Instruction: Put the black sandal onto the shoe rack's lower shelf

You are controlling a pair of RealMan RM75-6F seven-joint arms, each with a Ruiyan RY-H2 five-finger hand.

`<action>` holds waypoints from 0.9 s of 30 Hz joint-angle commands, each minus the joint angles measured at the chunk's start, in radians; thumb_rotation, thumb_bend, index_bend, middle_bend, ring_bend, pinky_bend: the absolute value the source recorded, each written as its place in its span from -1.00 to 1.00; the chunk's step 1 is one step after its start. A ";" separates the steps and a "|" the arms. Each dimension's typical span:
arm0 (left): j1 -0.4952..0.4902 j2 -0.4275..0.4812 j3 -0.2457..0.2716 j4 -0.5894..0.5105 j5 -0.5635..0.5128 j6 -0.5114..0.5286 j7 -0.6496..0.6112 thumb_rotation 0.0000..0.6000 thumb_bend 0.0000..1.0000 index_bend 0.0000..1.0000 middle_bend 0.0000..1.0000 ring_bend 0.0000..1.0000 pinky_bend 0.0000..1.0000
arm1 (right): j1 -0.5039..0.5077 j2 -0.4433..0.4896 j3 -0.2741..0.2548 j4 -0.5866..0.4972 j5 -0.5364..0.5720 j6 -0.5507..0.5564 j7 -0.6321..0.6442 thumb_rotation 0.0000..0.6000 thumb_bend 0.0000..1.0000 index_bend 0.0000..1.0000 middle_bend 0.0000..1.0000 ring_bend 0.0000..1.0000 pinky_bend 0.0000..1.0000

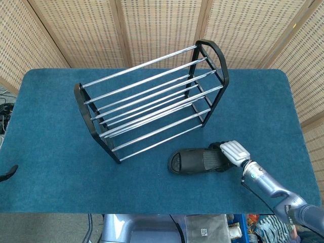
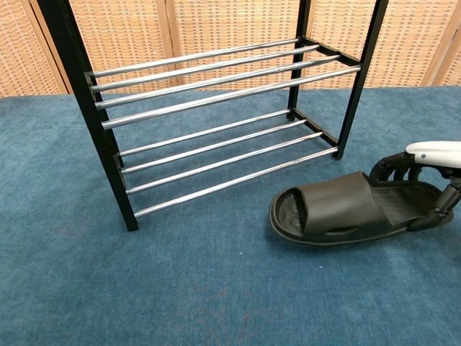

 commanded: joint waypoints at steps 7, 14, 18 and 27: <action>0.006 0.009 0.012 -0.004 0.034 0.009 -0.023 1.00 -0.51 -1.00 -1.00 -1.00 -1.00 | -0.051 0.120 0.078 -0.247 0.186 0.025 -0.180 1.00 0.14 0.14 0.21 0.01 -0.19; 0.008 0.017 0.020 0.003 0.058 0.010 -0.051 1.00 -0.51 -1.00 -1.00 -1.00 -1.00 | -0.013 0.157 0.176 -0.474 0.494 -0.017 -0.444 1.00 0.14 0.15 0.23 0.07 -0.05; 0.009 0.027 0.023 0.013 0.065 0.006 -0.092 1.00 -0.51 -1.00 -1.00 -1.00 -1.00 | 0.081 0.104 0.221 -0.574 0.782 0.015 -0.681 1.00 0.14 0.15 0.23 0.08 -0.04; 0.001 0.044 0.024 0.036 0.061 -0.022 -0.159 1.00 -0.51 -1.00 -1.00 -1.00 -1.00 | 0.247 -0.071 0.298 -0.596 1.223 0.192 -0.943 1.00 0.14 0.15 0.25 0.13 0.02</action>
